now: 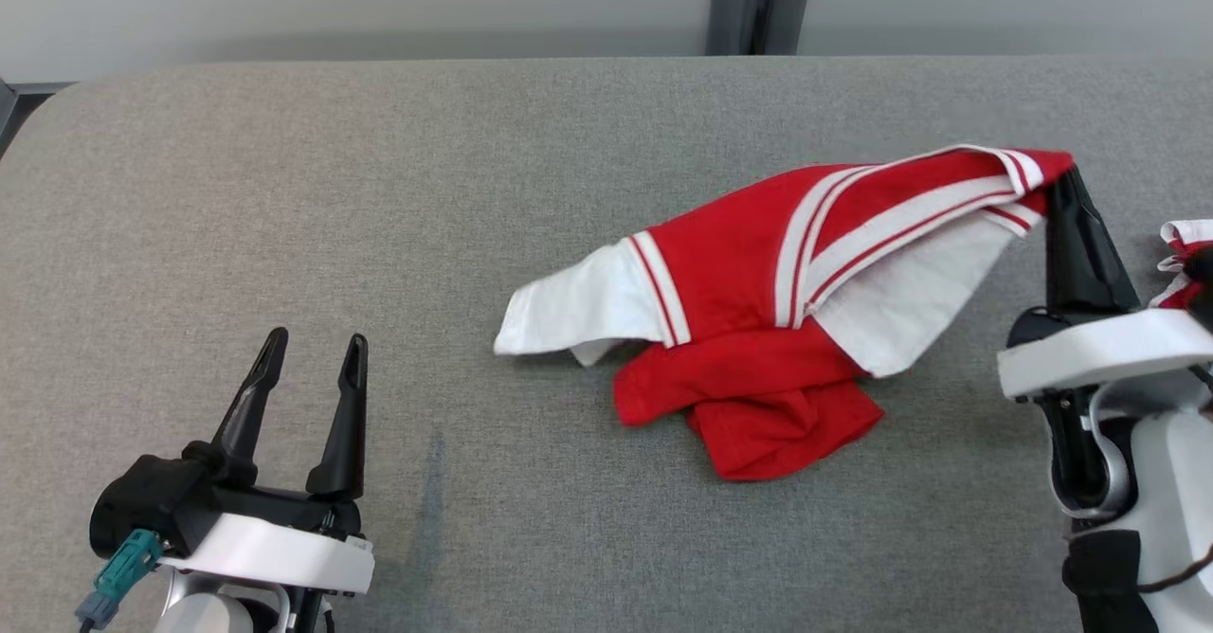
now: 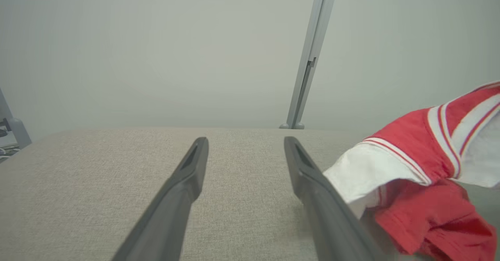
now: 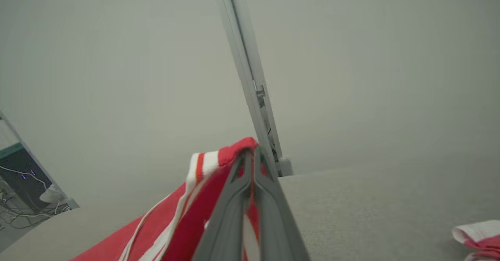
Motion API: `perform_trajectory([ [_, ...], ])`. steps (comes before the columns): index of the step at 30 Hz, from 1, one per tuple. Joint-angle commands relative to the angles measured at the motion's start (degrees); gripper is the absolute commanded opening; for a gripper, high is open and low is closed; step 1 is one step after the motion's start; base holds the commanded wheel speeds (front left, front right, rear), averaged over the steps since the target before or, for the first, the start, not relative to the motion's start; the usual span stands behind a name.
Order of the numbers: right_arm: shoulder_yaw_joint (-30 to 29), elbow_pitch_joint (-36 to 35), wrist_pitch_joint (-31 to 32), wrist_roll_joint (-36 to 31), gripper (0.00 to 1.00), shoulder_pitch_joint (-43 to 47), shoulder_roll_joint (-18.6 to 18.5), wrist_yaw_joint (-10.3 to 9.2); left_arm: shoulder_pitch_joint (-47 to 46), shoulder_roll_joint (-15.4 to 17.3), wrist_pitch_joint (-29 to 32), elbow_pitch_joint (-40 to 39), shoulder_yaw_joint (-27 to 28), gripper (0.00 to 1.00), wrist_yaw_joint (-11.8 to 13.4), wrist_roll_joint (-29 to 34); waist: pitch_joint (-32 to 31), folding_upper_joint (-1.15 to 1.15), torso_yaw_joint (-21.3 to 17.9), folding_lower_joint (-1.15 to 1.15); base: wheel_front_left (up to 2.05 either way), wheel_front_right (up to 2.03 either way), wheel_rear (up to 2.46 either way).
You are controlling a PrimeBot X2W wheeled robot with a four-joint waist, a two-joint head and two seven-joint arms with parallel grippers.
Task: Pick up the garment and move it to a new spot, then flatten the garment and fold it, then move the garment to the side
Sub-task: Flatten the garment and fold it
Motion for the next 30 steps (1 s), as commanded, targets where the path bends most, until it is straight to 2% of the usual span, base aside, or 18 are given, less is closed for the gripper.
perform_trajectory([
  [1,-1.4,1.3,-0.7,0.2,0.00,0.8,-0.3,0.02,-1.2,0.4,-0.1,-0.3,0.0,1.00,-0.1,0.0,0.7,0.00,-0.3,0.00,0.00,0.00,0.00],
  [6,-7.2,9.9,-2.7,2.1,0.00,2.0,-0.3,0.03,-1.9,0.9,0.0,-0.4,-0.1,1.00,-0.4,0.0,2.0,0.00,-0.5,0.00,0.00,0.00,0.00],
  [13,-7.5,17.8,-5.6,3.8,0.00,0.3,-0.3,0.03,-2.4,1.2,0.0,-0.2,-0.5,1.00,-0.5,0.0,2.7,0.00,-0.4,0.00,0.00,0.00,0.00],
  [14,-7.2,17.9,-6.1,3.7,0.43,0.2,-0.3,0.03,-2.4,1.2,0.0,-0.1,-0.6,1.00,-0.5,0.0,2.6,0.00,-0.4,0.00,0.00,0.00,0.00],
  [15,-7.0,17.9,-6.5,2.6,1.00,0.3,-0.3,0.03,-2.4,1.2,0.0,-0.1,-0.6,1.00,-0.4,0.1,2.5,0.00,-0.4,0.00,0.00,0.00,0.00],
  [22,-5.9,11.8,-7.7,-3.1,1.00,3.6,-0.3,0.02,-1.2,1.4,-0.1,-0.1,-0.5,1.00,0.3,0.1,0.6,0.00,-0.5,0.00,0.00,0.00,0.00],
  [27,-3.8,4.2,-7.7,-7.0,1.00,7.7,-0.4,0.02,0.0,1.5,-0.1,-0.3,-0.4,1.00,0.9,0.0,-1.5,0.00,-0.8,0.00,0.00,0.00,0.00],
  [30,-1.7,-2.8,-5.3,-9.2,1.00,12.1,-0.3,0.02,1.2,1.7,0.2,-0.5,-0.5,1.00,1.3,-0.2,-3.2,0.00,-1.0,0.00,0.00,0.00,0.00],
])
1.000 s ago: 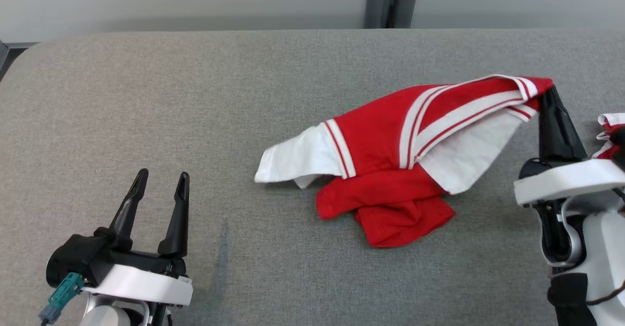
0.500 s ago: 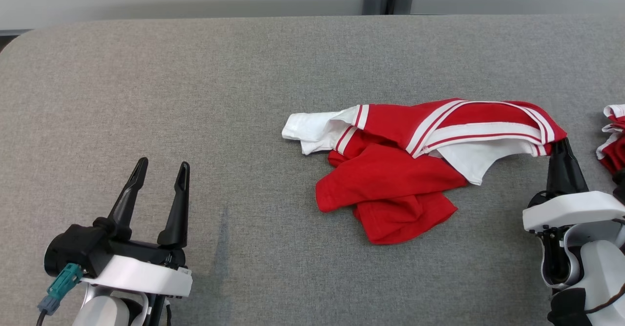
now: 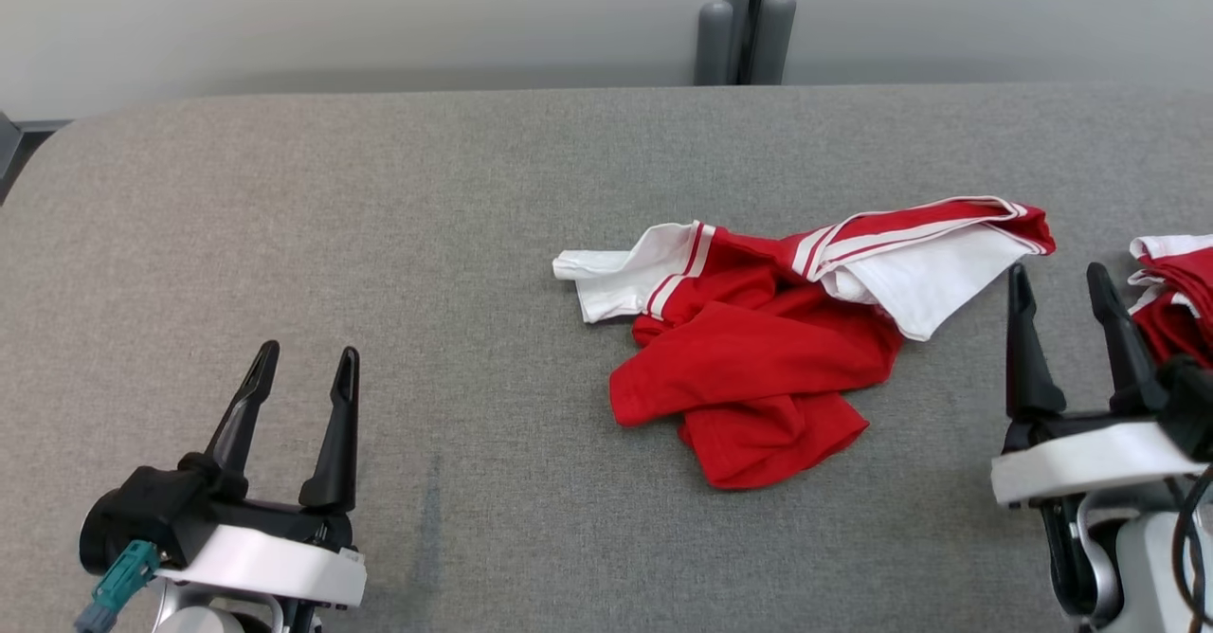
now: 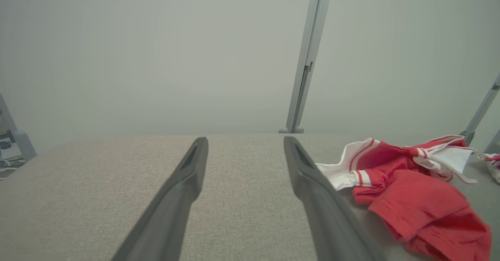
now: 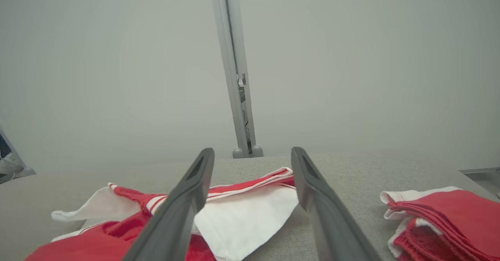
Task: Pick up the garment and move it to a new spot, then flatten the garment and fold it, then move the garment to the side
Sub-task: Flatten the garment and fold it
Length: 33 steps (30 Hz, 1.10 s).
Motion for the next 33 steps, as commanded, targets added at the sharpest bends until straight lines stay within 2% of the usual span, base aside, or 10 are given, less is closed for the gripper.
perform_trajectory([
  [1,0.4,-2.2,1.0,-0.3,1.00,2.0,-0.4,0.02,0.6,0.2,0.2,-0.3,0.1,1.00,0.3,-0.2,-1.0,0.00,-0.2,0.00,0.00,0.00,0.00],
  [9,1.6,-12.9,6.8,-0.8,1.00,11.0,-0.4,0.02,3.3,0.8,0.8,-0.9,-0.1,1.00,1.1,-0.5,-3.7,0.00,-0.5,0.00,0.00,0.00,0.00],
  [15,0.9,-18.3,10.1,0.7,1.00,15.6,-0.4,0.02,4.8,1.0,1.5,-1.9,-0.2,1.00,1.7,-0.7,-4.5,0.00,-0.8,0.00,0.00,0.00,0.00],
  [33,0.0,-19.6,11.9,2.3,1.00,16.5,-0.4,0.02,4.2,1.5,1.7,-2.6,-0.9,1.00,2.1,-1.1,-3.6,0.00,0.0,0.00,0.00,0.00,0.00],
])
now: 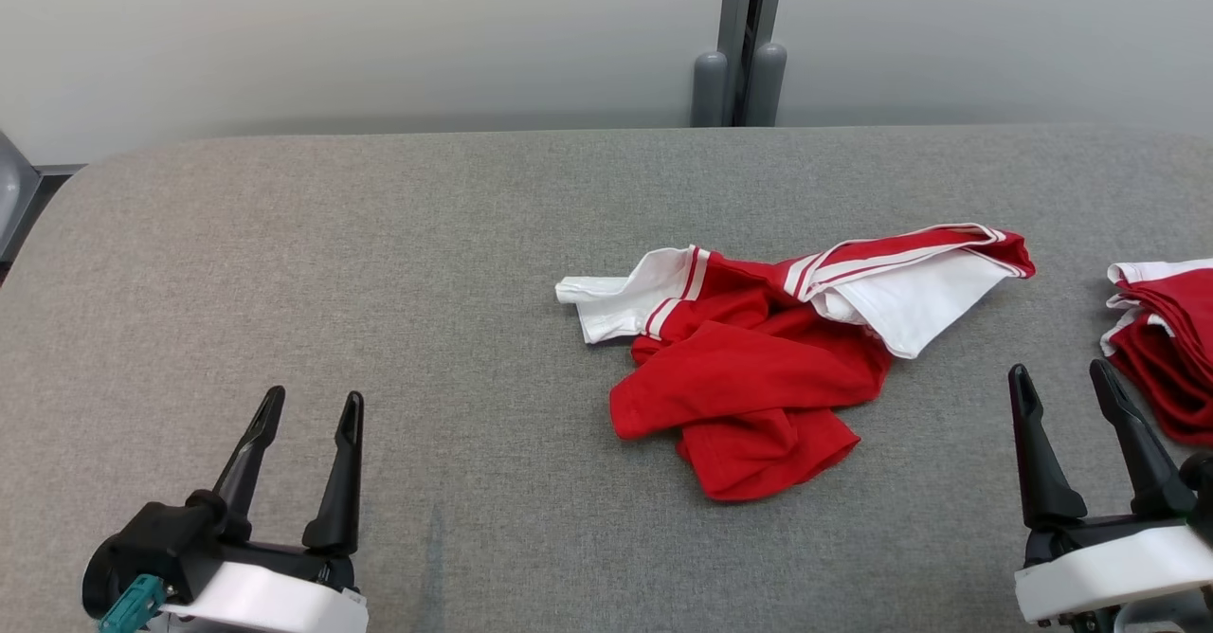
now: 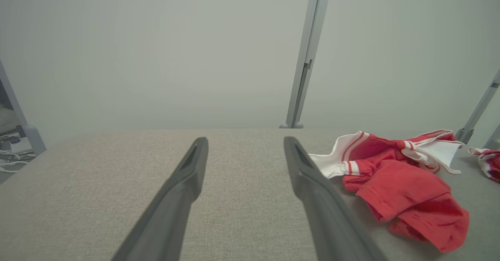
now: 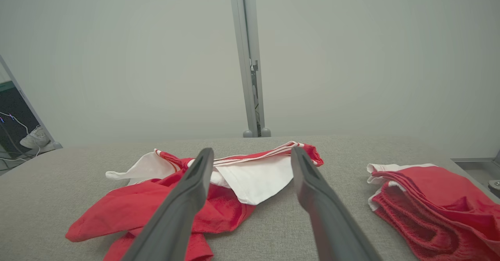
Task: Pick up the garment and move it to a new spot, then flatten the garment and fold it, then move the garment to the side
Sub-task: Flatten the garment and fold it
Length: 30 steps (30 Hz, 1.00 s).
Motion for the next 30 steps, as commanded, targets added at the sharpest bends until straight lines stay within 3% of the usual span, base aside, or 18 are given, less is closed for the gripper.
perform_trajectory([
  [1,0.1,0.2,0.1,0.3,1.00,0.2,-0.4,0.02,-0.3,0.2,0.1,-0.2,0.1,1.00,0.4,-0.7,0.1,0.00,0.0,0.00,0.00,0.00,0.00],
  [5,0.0,0.1,0.1,0.5,1.00,-0.5,-0.4,0.02,-1.7,-0.6,1.5,-0.7,-0.2,1.00,0.2,-1.9,1.1,0.00,0.0,0.00,0.00,0.00,0.00],
  [14,1.8,1.0,-0.4,1.2,1.00,-2.4,-0.3,0.02,-8.9,-2.1,11.5,1.8,-7.8,1.00,-5.0,-4.3,4.8,0.00,-3.3,0.00,0.00,0.00,0.00],
  [19,2.6,2.1,-1.2,2.1,1.00,-3.1,-0.4,0.02,-11.0,-3.4,15.3,4.1,-11.7,1.00,-6.6,-6.6,6.3,0.00,-5.6,0.00,0.00,0.00,0.00],
  [30,4.4,5.1,-3.9,4.6,1.00,-5.1,-0.3,0.02,-16.7,-3.7,19.6,14.2,-13.8,1.00,-7.8,-12.9,9.6,0.00,-9.8,0.00,0.00,0.00,0.00],
])
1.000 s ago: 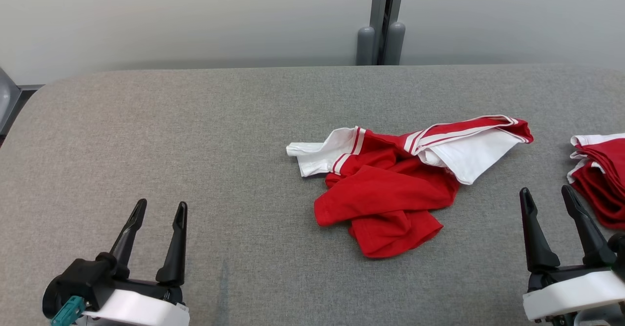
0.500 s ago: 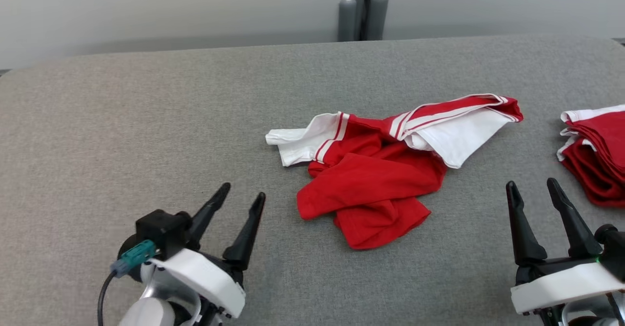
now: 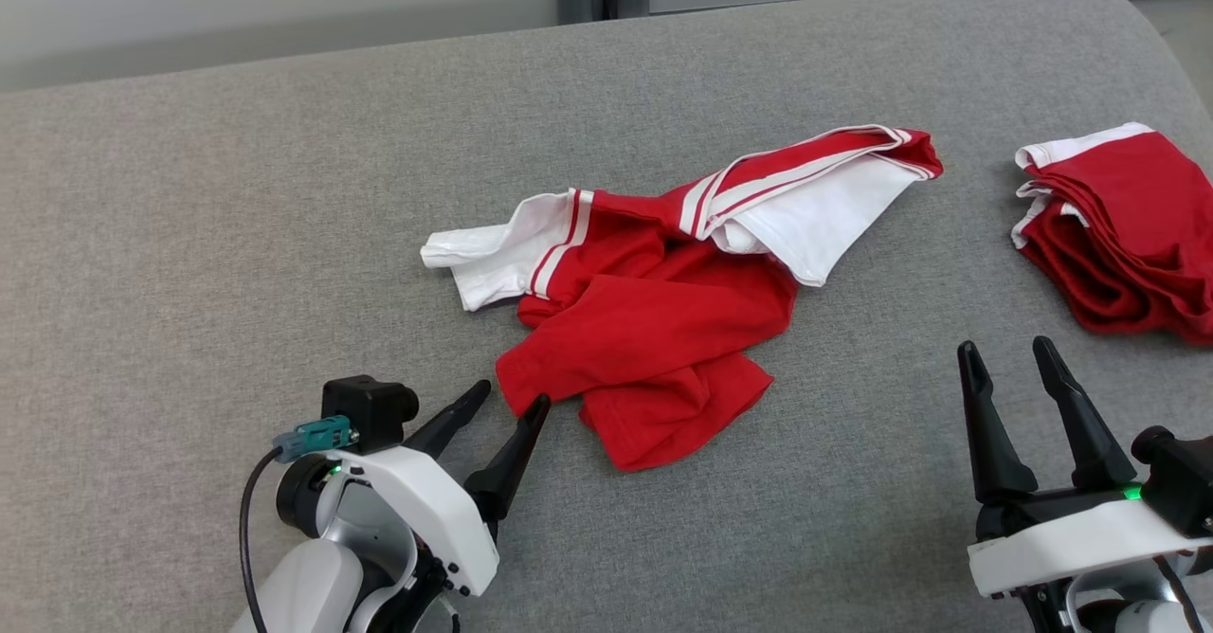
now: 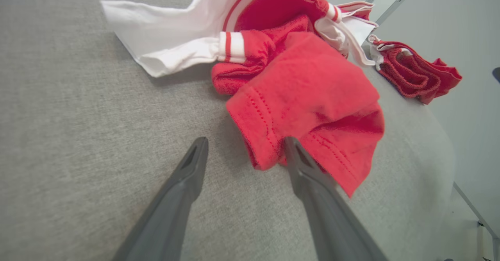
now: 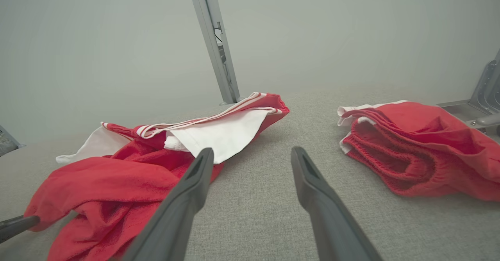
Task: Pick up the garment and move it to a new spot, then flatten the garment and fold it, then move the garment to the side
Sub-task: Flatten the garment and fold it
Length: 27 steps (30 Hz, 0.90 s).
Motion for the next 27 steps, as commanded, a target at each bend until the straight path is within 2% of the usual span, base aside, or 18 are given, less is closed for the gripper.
perform_trajectory([
  [1,-0.1,0.3,-0.6,0.2,1.00,-1.0,-0.3,0.02,-1.4,0.3,0.4,0.4,0.0,1.00,-0.3,-0.8,0.4,0.00,-0.5,0.00,0.00,0.00,0.00],
  [2,0.1,0.7,-0.8,0.3,1.00,-1.1,-0.3,0.02,-1.6,0.3,0.6,0.8,-0.3,1.00,-0.4,-1.5,0.5,0.00,-0.6,0.00,0.00,0.00,0.00],
  [3,0.2,1.0,-0.9,0.4,1.00,-1.1,-0.3,0.02,-1.9,0.3,0.4,0.8,-0.5,0.44,-0.5,-2.2,0.6,0.00,-0.7,0.00,0.00,0.00,0.00],
  [4,0.3,1.2,-1.1,0.5,1.00,-1.2,-0.3,0.02,-2.2,0.6,0.3,0.8,-0.9,0.04,-0.5,-2.4,0.6,0.00,-0.7,0.00,0.00,0.00,0.00],
  [5,0.2,1.4,-1.4,0.6,1.00,-1.3,-0.3,0.02,-2.3,1.1,0.4,0.7,-1.6,0.00,-0.6,-2.7,0.7,0.00,-0.7,0.00,0.00,0.00,0.00],
  [10,0.0,2.6,-2.3,1.5,1.00,-1.9,-0.3,0.02,-3.1,3.3,-3.5,-1.0,-1.1,0.00,-0.3,-1.2,0.6,0.00,-0.4,0.00,0.00,0.00,0.00],
  [15,-0.7,3.6,-2.8,1.9,1.00,-1.7,-0.3,0.02,-3.3,6.4,-8.0,-4.3,0.8,0.00,2.2,2.5,-0.6,0.00,0.8,0.00,0.00,0.00,0.00],
  [20,-1.1,4.7,-2.4,2.1,1.00,-1.7,-0.3,0.02,-4.1,10.4,-9.8,-11.2,2.5,0.00,5.1,6.6,-1.8,0.00,2.3,0.00,0.00,0.00,0.00],
  [27,-2.1,5.1,-2.0,2.6,1.00,-1.1,-0.3,0.02,-2.7,16.4,-8.6,-24.5,6.1,0.00,9.0,10.6,-2.8,0.00,4.4,0.00,0.00,0.00,0.00],
])
